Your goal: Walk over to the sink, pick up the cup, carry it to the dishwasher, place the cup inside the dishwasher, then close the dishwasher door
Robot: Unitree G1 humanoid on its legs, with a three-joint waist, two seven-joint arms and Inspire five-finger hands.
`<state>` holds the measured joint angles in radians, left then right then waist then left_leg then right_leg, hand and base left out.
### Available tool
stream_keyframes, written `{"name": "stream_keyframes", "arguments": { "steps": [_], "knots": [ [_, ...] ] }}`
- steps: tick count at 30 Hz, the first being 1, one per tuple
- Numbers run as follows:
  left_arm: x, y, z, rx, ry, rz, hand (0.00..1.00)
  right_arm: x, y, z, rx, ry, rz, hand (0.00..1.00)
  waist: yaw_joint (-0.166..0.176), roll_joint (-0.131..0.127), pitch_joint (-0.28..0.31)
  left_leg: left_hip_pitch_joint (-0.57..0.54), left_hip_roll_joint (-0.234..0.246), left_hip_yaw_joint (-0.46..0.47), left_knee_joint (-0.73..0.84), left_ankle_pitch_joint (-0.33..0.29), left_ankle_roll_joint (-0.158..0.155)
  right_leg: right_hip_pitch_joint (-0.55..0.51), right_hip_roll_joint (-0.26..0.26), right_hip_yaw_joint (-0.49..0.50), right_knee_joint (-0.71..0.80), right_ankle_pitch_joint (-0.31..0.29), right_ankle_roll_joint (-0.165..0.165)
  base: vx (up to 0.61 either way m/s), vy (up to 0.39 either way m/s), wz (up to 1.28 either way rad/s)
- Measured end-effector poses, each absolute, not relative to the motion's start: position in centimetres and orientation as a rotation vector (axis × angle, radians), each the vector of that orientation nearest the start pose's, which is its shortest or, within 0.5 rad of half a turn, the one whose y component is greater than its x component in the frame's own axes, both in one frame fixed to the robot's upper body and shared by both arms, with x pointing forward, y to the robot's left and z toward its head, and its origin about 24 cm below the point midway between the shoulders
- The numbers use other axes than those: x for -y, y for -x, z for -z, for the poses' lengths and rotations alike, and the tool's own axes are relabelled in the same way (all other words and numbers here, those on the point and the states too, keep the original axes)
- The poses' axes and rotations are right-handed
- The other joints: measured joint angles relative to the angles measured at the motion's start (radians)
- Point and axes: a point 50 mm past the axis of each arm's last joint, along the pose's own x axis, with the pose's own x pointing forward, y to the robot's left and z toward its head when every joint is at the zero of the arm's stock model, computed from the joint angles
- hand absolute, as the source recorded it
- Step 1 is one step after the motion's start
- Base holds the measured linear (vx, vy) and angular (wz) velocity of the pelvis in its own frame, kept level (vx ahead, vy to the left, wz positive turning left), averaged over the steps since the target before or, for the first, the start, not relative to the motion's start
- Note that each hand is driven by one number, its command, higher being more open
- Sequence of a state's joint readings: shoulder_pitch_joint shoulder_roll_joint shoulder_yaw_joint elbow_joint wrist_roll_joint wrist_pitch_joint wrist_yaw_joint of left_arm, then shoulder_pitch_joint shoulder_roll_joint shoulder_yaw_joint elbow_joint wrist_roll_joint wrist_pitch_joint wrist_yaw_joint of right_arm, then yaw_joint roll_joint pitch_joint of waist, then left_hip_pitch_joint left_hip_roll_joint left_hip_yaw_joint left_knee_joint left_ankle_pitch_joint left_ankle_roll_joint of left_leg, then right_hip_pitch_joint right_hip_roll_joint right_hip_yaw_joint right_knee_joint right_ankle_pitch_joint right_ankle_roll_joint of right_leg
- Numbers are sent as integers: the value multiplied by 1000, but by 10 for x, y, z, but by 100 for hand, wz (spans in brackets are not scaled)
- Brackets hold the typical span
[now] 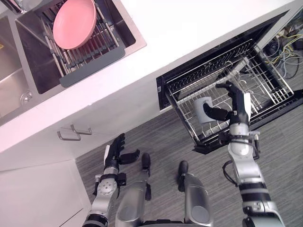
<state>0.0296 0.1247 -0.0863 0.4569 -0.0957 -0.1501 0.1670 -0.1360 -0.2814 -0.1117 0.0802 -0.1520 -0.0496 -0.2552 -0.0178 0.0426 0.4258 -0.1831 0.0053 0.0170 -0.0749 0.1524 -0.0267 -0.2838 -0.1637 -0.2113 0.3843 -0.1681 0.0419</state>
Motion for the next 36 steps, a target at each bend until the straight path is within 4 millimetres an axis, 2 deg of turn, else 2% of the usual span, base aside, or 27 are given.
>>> {"name": "stream_keyframes", "arguments": {
  "steps": [2,3,4,5,6,7,8,9,10,12,14,16,18,19,20,23,24,25,26,27,30,36],
  "knots": [
    [-174,-220,56,-353,-66,-134,90,234,-263,-79,155,389,364,90,-8,-10,-5,9,-10,-9,16,-8,-9,28,-17,-28,15,-21,1,53,-21,48],
    [-171,-219,57,-360,-58,-133,90,234,-256,-81,166,384,369,90,-26,-10,-8,-2,-12,60,38,-28,-8,53,-37,-66,25,-34,1,13,17,78],
    [-170,-218,59,-370,-52,-133,90,233,-249,-83,182,374,377,90,-35,-14,-12,-8,29,215,91,-80,18,78,-50,-106,29,-38,-2,12,18,82],
    [-169,-218,61,-377,-50,-132,90,232,-246,-85,194,372,376,90,-36,-19,-17,-12,53,310,124,-107,20,88,-59,-122,27,-38,-2,8,31,78],
    [-167,-215,66,-400,-44,-130,90,231,-239,-92,232,377,369,90,-43,-20,-32,-13,107,468,186,-139,26,112,-74,-149,19,-46,11,47,45,66],
    [-166,-211,69,-420,-44,-131,90,229,-235,-99,269,378,364,90,-53,-16,-47,-14,137,530,216,-132,29,126,-81,-171,21,-56,24,61,146,69],
    [-167,-204,75,-449,-58,-131,90,225,-233,-109,325,367,356,90,-51,-27,-66,-19,126,518,242,-153,35,140,-100,-177,17,-63,42,51,131,43],
    [-167,-202,77,-455,-59,-132,90,224,-232,-111,337,364,355,90,-51,-29,-69,-19,123,515,247,-160,35,145,-103,-179,16,-66,45,74,159,29],
    [-169,-193,84,-499,-63,-140,90,218,-231,-120,395,350,344,90,-48,-36,-90,-19,112,509,274,-192,45,164,-117,-185,10,-71,56,81,85,15],
    [-171,-182,91,-535,-64,-147,90,213,-232,-126,434,348,323,90,-46,-42,-107,-17,105,505,316,-230,52,192,-133,-191,-1,-78,67,137,135,14],
    [-172,-164,100,-589,-82,-146,90,209,-233,-128,454,364,303,90,-47,-52,-136,-7,84,486,379,-298,59,238,-164,-206,8,-82,89,191,156,22],
    [-172,-158,105,-619,-97,-130,90,210,-235,-131,464,412,287,90,-53,-54,-146,6,59,463,406,-329,78,231,-196,-161,100,-77,82,257,185,41],
    [-173,-156,107,-634,-101,-128,90,213,-239,-132,461,460,269,90,-58,-60,-151,41,37,428,406,-353,102,178,-206,-30,266,-38,19,204,131,59],
    [-176,-155,107,-637,-114,-127,90,215,-243,-131,449,493,256,90,-65,-63,-156,71,28,397,391,-354,99,149,-174,71,331,-64,20,210,40,69],
    [-177,-155,107,-636,-127,-124,90,215,-246,-129,443,528,238,90,-68,-66,-165,94,26,370,374,-353,97,128,-124,143,322,-100,23,205,6,71],
    [-184,-155,106,-635,-156,-125,90,213,-254,-131,449,592,178,90,-75,-66,-184,112,26,315,349,-348,89,69,-31,241,223,-118,16,182,-65,70],
    [-186,-156,105,-630,-164,-124,90,215,-257,-133,450,631,154,90,-81,-67,-187,119,25,281,348,-346,84,49,13,293,147,-108,31,202,-125,84],
    [-187,-157,105,-627,-171,-122,90,219,-258,-135,448,667,136,90,-79,-81,-195,119,11,253,358,-351,69,44,28,326,49,-31,38,199,-143,92],
    [-189,-156,105,-630,-180,-119,90,221,-259,-136,444,686,129,90,-81,-90,-201,119,-1,233,365,-358,59,41,25,344,31,18,89,264,-221,87],
    [-182,-152,110,-653,-156,-113,90,229,-262,-135,417,743,112,90,-74,-56,-226,118,18,202,358,-364,41,57,38,313,28,14,81,225,-182,52],
    [-172,-144,113,-666,-133,-82,90,234,-274,-144,420,806,79,90,-58,-30,-242,132,36,192,308,-355,20,73,57,295,-7,18,71,204,-118,15],
    [-168,-136,118,-697,-129,-55,90,231,-286,-154,421,887,-12,90,-50,-32,-248,175,37,175,245,-340,19,146,58,267,-109,44,65,81,10,9]
  ]
}}
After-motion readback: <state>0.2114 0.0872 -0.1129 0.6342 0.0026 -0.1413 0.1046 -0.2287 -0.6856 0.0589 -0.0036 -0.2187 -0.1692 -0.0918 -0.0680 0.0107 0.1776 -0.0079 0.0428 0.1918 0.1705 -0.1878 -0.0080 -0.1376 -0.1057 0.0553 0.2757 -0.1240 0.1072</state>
